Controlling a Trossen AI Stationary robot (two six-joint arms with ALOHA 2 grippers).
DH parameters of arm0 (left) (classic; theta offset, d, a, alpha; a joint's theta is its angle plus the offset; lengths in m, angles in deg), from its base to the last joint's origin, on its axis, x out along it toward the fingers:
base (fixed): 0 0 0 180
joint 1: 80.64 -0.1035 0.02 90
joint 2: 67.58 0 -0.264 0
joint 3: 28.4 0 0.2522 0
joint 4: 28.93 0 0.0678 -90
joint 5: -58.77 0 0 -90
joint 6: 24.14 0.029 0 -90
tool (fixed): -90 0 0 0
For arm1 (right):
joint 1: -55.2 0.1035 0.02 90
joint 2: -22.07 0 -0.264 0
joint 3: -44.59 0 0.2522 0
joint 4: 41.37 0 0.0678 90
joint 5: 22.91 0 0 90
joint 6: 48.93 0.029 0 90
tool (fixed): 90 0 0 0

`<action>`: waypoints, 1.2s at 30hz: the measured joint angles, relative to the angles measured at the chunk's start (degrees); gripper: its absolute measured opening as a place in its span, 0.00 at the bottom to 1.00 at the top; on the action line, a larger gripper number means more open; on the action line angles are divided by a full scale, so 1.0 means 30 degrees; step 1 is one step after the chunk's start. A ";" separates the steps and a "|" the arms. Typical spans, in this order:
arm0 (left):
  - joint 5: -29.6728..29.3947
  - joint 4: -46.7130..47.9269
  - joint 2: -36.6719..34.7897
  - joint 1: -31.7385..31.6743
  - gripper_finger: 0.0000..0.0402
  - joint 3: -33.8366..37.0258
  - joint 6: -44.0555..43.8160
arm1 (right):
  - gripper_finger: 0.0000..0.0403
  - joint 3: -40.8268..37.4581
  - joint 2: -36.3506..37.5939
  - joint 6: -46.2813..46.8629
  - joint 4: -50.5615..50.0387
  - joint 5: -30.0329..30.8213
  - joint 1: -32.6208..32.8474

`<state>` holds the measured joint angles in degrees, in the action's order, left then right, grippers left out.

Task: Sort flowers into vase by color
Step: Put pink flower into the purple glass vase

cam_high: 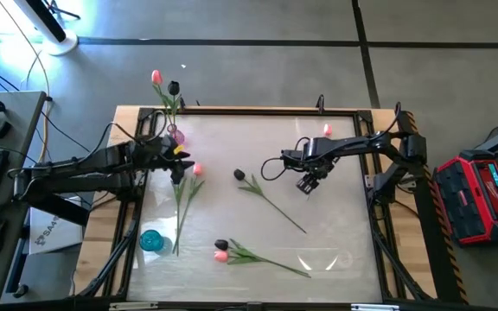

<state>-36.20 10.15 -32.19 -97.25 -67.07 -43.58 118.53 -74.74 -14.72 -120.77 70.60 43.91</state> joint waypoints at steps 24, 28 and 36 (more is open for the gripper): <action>-0.4012 -1.1156 0.3058 0.6425 0.44 0.4004 -0.0600 | 0.31 -0.0029 0.0000 0.0192 -0.4390 0.0845 -0.0511; -0.5100 -1.2869 0.4055 0.6606 0.44 0.4000 -0.0307 | 0.31 -0.0029 0.0008 0.0230 -0.4898 0.0959 -0.1549; -0.6725 -1.3114 0.5346 0.6598 0.44 0.4000 0.0162 | 0.31 -0.0036 0.1053 -0.0552 -0.5624 0.1604 -0.4005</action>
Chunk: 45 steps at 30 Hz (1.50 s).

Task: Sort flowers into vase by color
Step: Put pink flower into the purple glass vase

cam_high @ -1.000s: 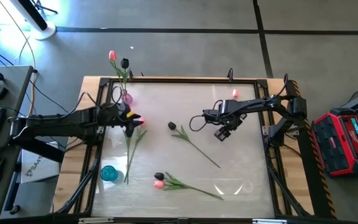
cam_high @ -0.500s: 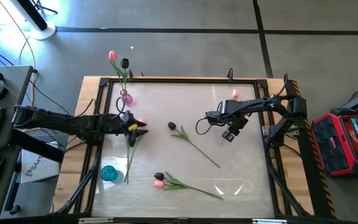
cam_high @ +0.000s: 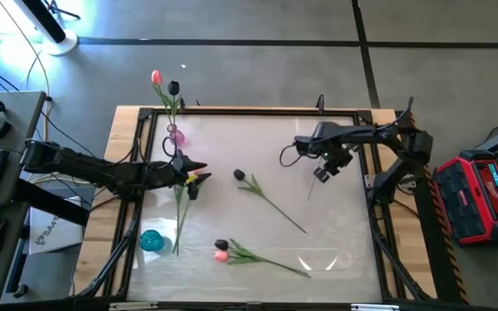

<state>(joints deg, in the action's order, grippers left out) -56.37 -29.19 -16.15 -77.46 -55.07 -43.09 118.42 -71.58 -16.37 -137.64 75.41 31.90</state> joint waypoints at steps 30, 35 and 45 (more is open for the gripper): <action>-0.0357 0.0081 0.3887 0.0000 0.44 0.0000 -0.1147 | 0.31 0.0000 0.0811 0.1674 0.8574 -0.3128 -0.7521; -0.0432 0.0040 0.4294 -0.0007 0.44 -0.0007 -0.1147 | 0.31 0.0000 -0.0063 0.1862 0.9407 -0.2657 -0.7900; -0.0716 0.0176 0.4360 -0.0007 0.44 -0.0015 -0.1147 | 0.31 0.0000 -0.2338 0.1524 1.0498 -0.0782 -0.8828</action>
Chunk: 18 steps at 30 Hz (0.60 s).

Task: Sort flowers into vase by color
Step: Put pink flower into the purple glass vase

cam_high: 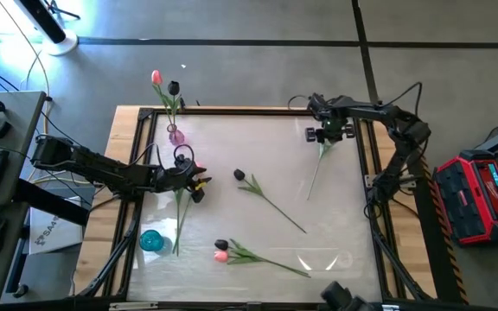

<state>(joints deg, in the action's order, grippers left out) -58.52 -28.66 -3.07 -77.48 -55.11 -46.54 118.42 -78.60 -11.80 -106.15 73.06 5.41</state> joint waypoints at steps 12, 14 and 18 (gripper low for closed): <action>-0.0091 0.0030 0.0000 -0.0007 0.44 0.0000 -0.0305 | 0.20 0.0080 -0.0874 -0.1927 0.0463 -0.0214 -0.0158; -0.0092 0.0028 0.0000 -0.0007 0.44 0.0000 -0.0354 | 0.14 0.0080 -0.0897 -0.2221 0.0456 -0.0300 -0.0147; -0.0092 0.0028 0.0000 0.0000 0.44 0.0000 -0.0532 | 0.02 0.0066 -0.0908 -0.2880 0.0478 -0.0399 -0.0136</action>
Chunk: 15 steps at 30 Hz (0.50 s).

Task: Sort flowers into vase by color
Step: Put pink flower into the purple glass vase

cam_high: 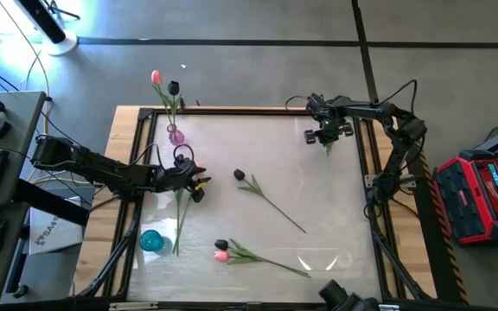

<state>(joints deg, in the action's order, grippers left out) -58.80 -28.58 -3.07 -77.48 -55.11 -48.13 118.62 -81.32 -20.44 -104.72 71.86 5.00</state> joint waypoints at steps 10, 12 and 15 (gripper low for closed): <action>-0.0004 -0.0016 0.0000 -0.0009 0.44 0.0000 -0.0408 | 0.01 -0.0146 0.1567 -0.0664 0.0456 -0.0916 0.0872; -0.0007 -0.0173 0.0000 -0.0016 0.44 0.0000 -0.0408 | 0.01 -0.0117 0.2360 -0.0671 0.1033 -0.1495 0.1400; -0.0007 -0.0673 0.0000 -0.0044 0.44 0.0000 -0.0431 | 0.01 -0.0117 0.3430 -0.0663 0.2471 -0.2060 0.2381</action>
<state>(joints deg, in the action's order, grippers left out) -58.82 -30.59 -3.07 -77.61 -55.11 -49.42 118.27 -71.03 -22.43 -97.30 65.69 12.15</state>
